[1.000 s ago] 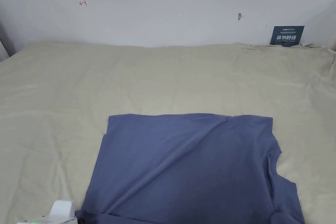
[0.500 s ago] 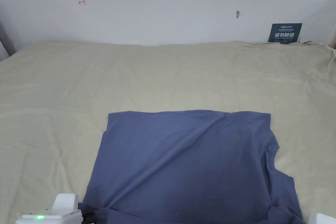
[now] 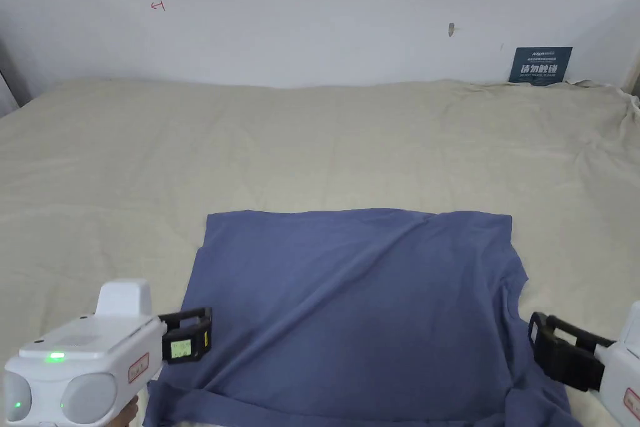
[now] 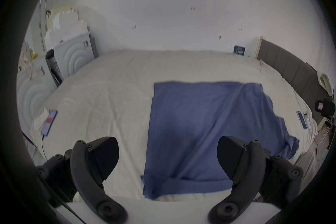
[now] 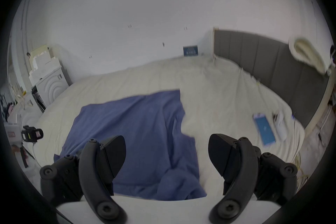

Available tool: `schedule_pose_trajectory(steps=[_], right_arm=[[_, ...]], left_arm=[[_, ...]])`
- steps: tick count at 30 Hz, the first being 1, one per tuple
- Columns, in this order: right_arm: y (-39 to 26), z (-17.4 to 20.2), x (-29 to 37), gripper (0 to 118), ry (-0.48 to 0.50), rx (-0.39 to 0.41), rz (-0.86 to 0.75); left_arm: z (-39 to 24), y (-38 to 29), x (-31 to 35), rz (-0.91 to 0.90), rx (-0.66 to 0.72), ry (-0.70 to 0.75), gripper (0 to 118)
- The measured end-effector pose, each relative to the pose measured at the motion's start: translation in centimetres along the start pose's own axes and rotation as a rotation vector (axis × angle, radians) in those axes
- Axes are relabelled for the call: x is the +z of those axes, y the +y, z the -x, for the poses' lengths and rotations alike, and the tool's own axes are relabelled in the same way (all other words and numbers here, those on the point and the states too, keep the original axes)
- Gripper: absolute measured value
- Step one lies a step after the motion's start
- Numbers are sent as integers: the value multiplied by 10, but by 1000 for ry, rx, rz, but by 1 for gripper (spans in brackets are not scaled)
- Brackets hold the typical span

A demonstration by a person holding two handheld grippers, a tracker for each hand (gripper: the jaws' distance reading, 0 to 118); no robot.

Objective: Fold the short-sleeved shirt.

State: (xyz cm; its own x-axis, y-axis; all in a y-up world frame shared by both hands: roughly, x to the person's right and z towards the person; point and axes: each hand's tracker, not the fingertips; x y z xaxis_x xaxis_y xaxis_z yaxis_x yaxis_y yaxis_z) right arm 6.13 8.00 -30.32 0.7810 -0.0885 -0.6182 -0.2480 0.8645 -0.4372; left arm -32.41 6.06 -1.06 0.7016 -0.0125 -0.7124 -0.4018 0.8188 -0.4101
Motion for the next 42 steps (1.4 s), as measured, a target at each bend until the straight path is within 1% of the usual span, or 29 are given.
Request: schedule_pose_trajectory(steps=[2,3,4,5,6,7,8,9,10,11,12,16,19,21,24,29,31,32,34,35,36,37,38,41,42], right_arm=[[8,10,7,95,-17,32,-59],[10,13,9,95,-24,42,-87],[11,16,11,94,-25,52,-109],[14,18,13,92,-38,62,-125],[14,21,15,79,-40,72,-146],[15,24,16,62,-46,78,-160],[15,27,18,41,-51,93,-174],[14,24,15,13,-54,97,-182],[14,24,15,3,-48,99,-187],[13,24,17,2,-33,91,-206],[13,24,17,0,-20,82,-212],[12,27,16,0,-28,107,-214],[12,24,15,0,-16,101,-209],[12,23,15,0,-13,99,-203],[12,21,15,0,-9,92,-199],[11,18,14,0,-7,84,-190],[9,17,13,0,-5,82,-182],[8,17,12,0,-3,81,-176],[5,16,9,0,-1,82,-166],[4,15,9,0,0,84,-162],[2,15,8,0,0,86,-157],[1,15,8,0,0,85,-150],[0,15,8,0,1,83,-144],[-4,13,6,0,4,80,-126],[-6,12,5,0,3,79,-120]], left_arm=[[-5,6,3,-60,-23,10,112],[-8,8,3,-82,-37,19,108],[-11,10,4,-105,-48,24,102],[-13,10,5,-124,-59,18,93],[-16,11,5,-137,-69,15,75],[-21,11,6,-141,-69,14,59],[-23,11,6,-149,-68,8,43],[-24,10,5,-153,-67,-4,25],[-24,10,5,-156,-60,-21,14],[-24,9,2,-164,-49,-45,3],[-25,7,2,-172,-41,-55,0],[-28,3,0,-159,-25,-56,0],[-21,1,-4,-104,-10,-60,0],[-13,0,-9,-15,-1,-57,0],[3,-6,-24,165,41,-59,0],[29,-35,-45,318,140,-60,0],[33,-43,-46,342,141,-50,0],[35,-48,-49,373,131,-40,5],[37,-56,-54,411,120,-21,29],[36,-58,-54,432,125,-13,47],[37,-62,-56,443,127,-4,73],[37,-66,-58,454,123,8,87],[37,-69,-59,464,118,17,95],[39,-77,-63,482,104,29,95],[39,-78,-64,490,102,32,94]])
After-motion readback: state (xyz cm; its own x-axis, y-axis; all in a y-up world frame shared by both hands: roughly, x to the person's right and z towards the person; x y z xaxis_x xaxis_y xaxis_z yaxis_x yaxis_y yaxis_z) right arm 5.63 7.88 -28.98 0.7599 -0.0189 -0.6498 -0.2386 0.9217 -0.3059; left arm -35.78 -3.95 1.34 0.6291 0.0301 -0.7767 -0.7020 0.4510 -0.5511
